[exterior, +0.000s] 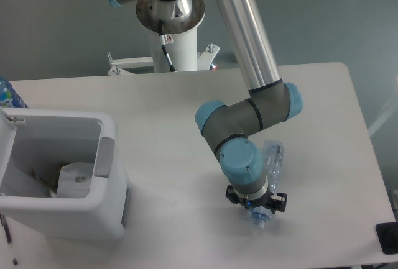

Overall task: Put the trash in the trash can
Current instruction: 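Close the gripper around the bottle's cap end, then lift the bottle and carry it over the trash bin, then lower the bottle into the bin and open the gripper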

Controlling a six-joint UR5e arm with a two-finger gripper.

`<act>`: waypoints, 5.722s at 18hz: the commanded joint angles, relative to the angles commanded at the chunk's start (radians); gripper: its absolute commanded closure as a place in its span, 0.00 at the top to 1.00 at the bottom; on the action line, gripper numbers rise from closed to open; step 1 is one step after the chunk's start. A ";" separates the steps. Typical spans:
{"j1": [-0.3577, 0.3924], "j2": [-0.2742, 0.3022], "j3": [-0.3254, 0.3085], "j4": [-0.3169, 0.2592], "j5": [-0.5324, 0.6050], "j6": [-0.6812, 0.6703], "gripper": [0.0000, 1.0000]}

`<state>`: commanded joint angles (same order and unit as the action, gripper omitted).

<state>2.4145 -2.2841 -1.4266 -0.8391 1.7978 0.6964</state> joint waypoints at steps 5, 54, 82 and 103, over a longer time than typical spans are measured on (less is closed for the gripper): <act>0.000 0.018 0.000 -0.005 -0.015 0.002 0.64; 0.043 0.356 0.167 -0.002 -1.086 -0.311 0.61; -0.163 0.325 0.167 0.090 -1.127 -0.479 0.75; 0.038 0.336 0.110 0.097 -1.074 -0.328 1.00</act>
<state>2.4527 -1.9481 -1.3161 -0.7424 0.7239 0.3680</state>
